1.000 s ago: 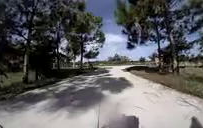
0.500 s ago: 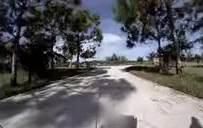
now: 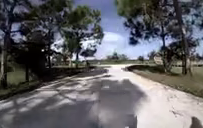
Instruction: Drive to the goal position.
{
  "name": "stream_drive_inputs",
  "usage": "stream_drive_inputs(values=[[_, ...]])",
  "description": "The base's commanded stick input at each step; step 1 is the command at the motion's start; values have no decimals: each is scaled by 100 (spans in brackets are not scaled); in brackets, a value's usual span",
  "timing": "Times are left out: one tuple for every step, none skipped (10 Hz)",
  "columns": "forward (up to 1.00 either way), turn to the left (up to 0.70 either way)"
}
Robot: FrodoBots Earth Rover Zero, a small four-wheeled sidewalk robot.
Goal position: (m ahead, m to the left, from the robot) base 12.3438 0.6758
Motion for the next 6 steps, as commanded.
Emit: stream_drive_inputs(values=[[84, -33], [84, -34], [84, -28], [84, -6], [84, 0], [84, -11]])
